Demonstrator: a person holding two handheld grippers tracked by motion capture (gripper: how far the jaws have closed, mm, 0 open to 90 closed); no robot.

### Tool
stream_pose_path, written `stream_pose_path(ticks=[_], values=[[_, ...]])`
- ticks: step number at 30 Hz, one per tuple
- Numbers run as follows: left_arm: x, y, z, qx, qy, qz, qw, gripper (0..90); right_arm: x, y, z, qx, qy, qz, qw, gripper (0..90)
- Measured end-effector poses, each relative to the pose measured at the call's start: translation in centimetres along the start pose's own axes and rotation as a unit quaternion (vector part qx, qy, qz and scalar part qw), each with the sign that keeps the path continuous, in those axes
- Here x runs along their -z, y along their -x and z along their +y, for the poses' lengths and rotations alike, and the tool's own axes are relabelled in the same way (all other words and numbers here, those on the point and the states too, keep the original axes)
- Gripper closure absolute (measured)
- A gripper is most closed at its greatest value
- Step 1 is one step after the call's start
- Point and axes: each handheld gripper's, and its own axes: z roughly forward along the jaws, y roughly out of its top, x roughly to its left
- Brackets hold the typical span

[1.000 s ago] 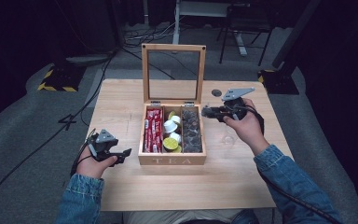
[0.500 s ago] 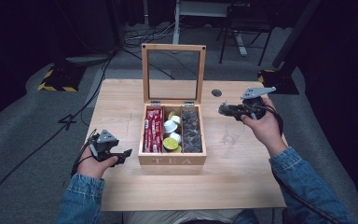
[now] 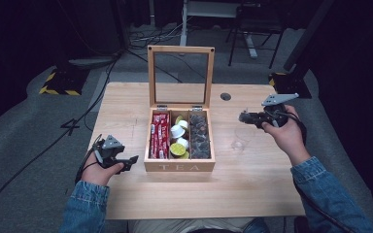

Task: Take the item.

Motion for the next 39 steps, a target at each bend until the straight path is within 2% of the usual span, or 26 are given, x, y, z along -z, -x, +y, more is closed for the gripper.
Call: stream_pose_path(ticks=[5, 9, 14, 28, 29, 33, 39], values=[[-0.1, 0.0, 0.0, 0.002, 0.0, 0.0, 1.0, 30.8, -0.1, 0.2, -0.8, -0.006, -0.013, 0.0, 0.9999, 76.1], [-0.1, 0.0, 0.0, -0.003, -0.003, 0.0, 1.0, 30.9, -0.3, 0.3, -1.5, -0.008, -0.034, 0.001, 0.9994, 76.1], [-0.2, 0.0, -0.1, -0.001, -0.003, 0.0, 1.0, 30.9, -0.6, 0.3, -2.1, -0.009, -0.054, 0.003, 0.9985, 76.0], [-0.3, -0.1, -0.1, 0.0, -0.004, -0.001, 1.0, 30.8, -1.8, -0.4, -2.6, 0.011, -0.097, 0.002, 0.9952, 75.6], [-0.3, -0.1, -0.1, -0.001, -0.006, -0.001, 1.0, 30.8, -1.9, -0.5, -2.7, 0.012, -0.098, 0.001, 0.9951, 74.3], [-0.3, -0.1, -0.2, -0.001, -0.007, -0.002, 1.0, 30.8, -1.9, -0.5, -2.7, 0.012, -0.095, -0.001, 0.9954, 55.3], [-0.3, -0.4, -0.4, 0.003, -0.012, -0.007, 0.9999, 30.4, -1.7, -0.4, -2.5, 0.007, -0.081, -0.013, 0.9966, 47.2]])
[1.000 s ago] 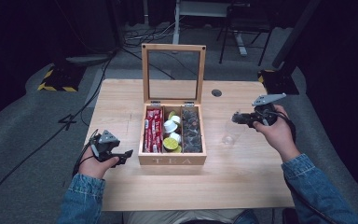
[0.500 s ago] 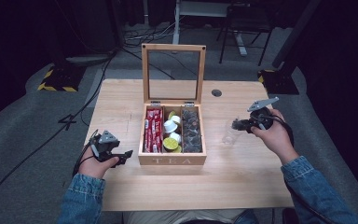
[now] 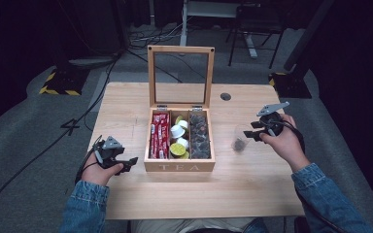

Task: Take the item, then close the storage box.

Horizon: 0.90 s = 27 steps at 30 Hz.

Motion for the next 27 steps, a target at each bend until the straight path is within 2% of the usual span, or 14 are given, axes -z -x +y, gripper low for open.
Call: stream_pose_path(ticks=[6, 10, 16, 22, 27], values=[[0.0, -0.4, 0.5, 0.003, 0.004, -0.003, 1.0, 30.0, -0.1, 0.0, 0.1, -0.011, 0.019, 0.001, 0.9998, 42.9], [-0.4, -0.5, 0.8, -0.001, 0.003, -0.006, 1.0, 29.7, 0.0, 0.0, 0.2, -0.023, 0.046, 0.006, 0.9987, 38.2], [-0.6, -0.5, 1.1, -0.003, 0.004, -0.008, 1.0, 29.4, 0.6, 0.0, 0.5, -0.039, 0.082, 0.007, 0.9959, 33.8], [-0.7, -0.4, 1.4, -0.008, 0.006, -0.008, 0.9999, 29.5, 1.3, 0.2, 1.1, -0.05, 0.126, 0.009, 0.9907, 32.2], [-0.8, -0.2, 1.4, -0.009, 0.003, -0.007, 0.9999, 29.4, 1.7, 0.3, 2.0, -0.048, 0.142, 0.006, 0.9886, 31.9]])
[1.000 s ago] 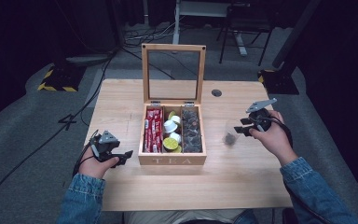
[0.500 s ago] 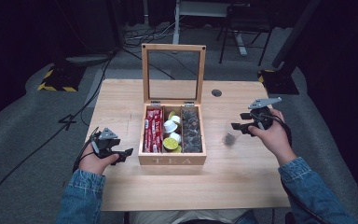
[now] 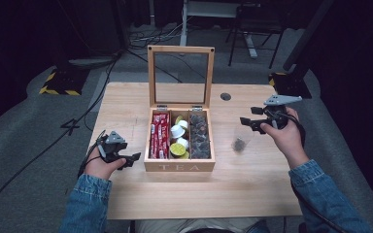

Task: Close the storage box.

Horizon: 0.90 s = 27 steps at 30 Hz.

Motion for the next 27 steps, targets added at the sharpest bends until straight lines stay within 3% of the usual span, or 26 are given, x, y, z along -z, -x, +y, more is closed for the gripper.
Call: stream_pose_path(ticks=[13, 16, 27], values=[[0.3, 0.6, -1.8, 0.01, -0.013, 0.004, 0.9999, 29.2, -2.6, 1.2, 4.4, -0.018, 0.034, 0.025, 0.999, 31.8], [0.5, 0.6, -2.1, 0.01, -0.018, 0.015, 0.9997, 29.0, -3.3, 1.4, 5.7, -0.012, 0.035, 0.024, 0.999, 32.5], [0.7, 0.5, -3.6, 0.03, -0.012, 0.02, 0.9993, 29.1, -5.9, 2.0, 9.4, -0.003, 0.042, 0.026, 0.9988, 34.9]])
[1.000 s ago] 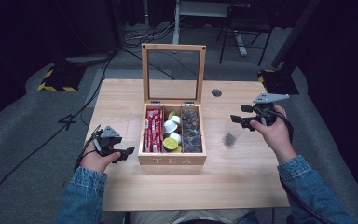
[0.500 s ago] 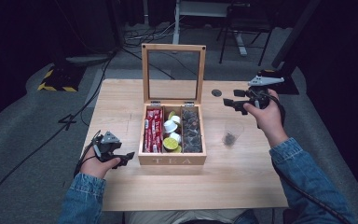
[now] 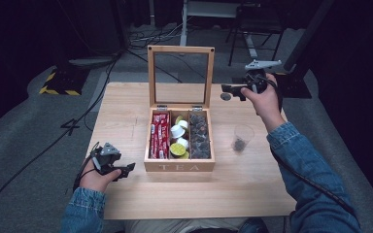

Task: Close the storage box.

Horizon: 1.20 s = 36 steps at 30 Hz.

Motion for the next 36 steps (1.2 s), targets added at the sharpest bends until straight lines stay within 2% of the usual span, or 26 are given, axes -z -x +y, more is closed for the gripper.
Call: stream_pose_path(ticks=[8, 13, 19, 24, 27, 29, 36], values=[[-0.6, -0.3, -0.6, 0.006, -0.006, 0.008, 0.9999, 28.6, -1.6, 1.2, 2.1, -0.001, 0.012, -0.006, 0.9999, 33.3], [-1.2, -0.5, -0.7, 0.0, -0.012, 0.014, 0.9998, 27.7, -2.7, 1.9, 3.6, -0.004, 0.015, -0.011, 0.9998, 32.6], [-1.5, -0.7, -0.7, -0.007, -0.014, 0.017, 0.9997, 26.9, -4.4, 2.6, 5.9, 0.013, 0.008, -0.023, 0.9996, 31.6], [-1.7, -0.8, -0.7, -0.011, -0.016, 0.014, 0.9997, 26.6, -5.9, 3.1, 6.4, -0.011, 0.013, -0.019, 0.9997, 32.2], [-1.8, -0.9, -0.7, -0.012, -0.017, 0.015, 0.9997, 26.4, -7.1, 3.5, 6.6, -0.013, -0.002, -0.026, 0.9996, 32.7], [-1.9, -0.8, -0.7, -0.011, -0.02, 0.012, 0.9997, 26.4, -7.6, 3.6, 6.8, -0.019, 0.001, -0.024, 0.9995, 34.2], [-2.1, -0.8, -0.7, -0.026, -0.019, 0.011, 0.9994, 24.8, -9.2, 3.8, 7.0, -0.022, -0.013, -0.028, 0.9993, 40.8]])
